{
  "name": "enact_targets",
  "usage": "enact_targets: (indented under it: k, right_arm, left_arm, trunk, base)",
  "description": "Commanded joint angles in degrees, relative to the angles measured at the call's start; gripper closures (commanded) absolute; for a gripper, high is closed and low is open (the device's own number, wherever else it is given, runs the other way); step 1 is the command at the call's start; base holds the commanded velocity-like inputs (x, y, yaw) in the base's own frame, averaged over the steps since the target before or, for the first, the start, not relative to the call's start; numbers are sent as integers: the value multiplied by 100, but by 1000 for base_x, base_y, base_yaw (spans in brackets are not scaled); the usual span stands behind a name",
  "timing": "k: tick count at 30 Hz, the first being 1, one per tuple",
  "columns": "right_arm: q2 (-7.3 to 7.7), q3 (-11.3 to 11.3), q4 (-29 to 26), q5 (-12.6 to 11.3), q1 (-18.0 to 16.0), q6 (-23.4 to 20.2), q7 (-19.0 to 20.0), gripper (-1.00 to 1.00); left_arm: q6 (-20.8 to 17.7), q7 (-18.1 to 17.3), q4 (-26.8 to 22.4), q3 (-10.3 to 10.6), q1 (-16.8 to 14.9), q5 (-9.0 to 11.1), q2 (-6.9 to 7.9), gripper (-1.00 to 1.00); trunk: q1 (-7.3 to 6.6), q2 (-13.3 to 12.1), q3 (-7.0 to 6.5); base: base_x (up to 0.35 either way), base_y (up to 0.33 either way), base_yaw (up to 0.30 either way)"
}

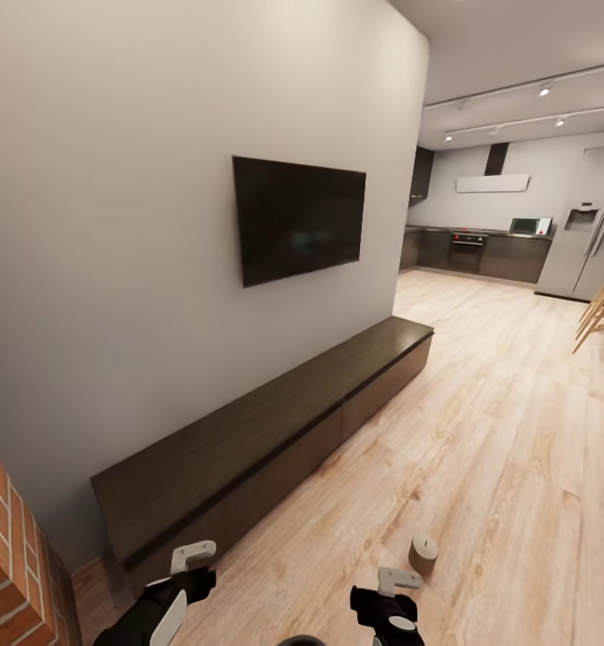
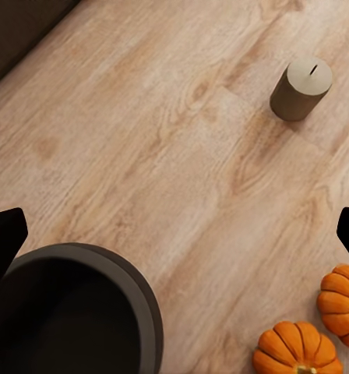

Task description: Place each of the two pumpkins and all three candles from the living room inside a cabinet in the living room (use any cabinet), then make sure every cabinet is closed, and position the cauldron so it is next to a table in the living room.

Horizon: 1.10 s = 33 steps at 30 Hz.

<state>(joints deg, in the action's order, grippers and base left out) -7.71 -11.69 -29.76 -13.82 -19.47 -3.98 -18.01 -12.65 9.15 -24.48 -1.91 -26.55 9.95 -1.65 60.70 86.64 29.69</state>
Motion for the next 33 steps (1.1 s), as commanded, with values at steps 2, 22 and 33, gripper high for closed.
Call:
enact_targets:
  k: [2, 22, 33]
  right_arm:
    - [6, -44, -12, -35, -3, -12, -48, -100]
    - [6, -44, -12, -42, -4, 307, -42, -100]
    - [6, -44, -12, -42, -4, 302, -38, -100]
  left_arm:
    - [-26, 15, 6, -19, 0, 42, -1, -100]
    - [384, 9, 273, -6, 0, 25, -17, -100]
    - [388, 8, 309, -3, 0, 16, -19, -100]
  trunk:
    - [44, 85, 43]
    - [484, 887, 402]
    - [725, 1328, 599]
  base:
    - [0, 0, 0]
    - [0, 0, 0]
    - [0, 0, 0]
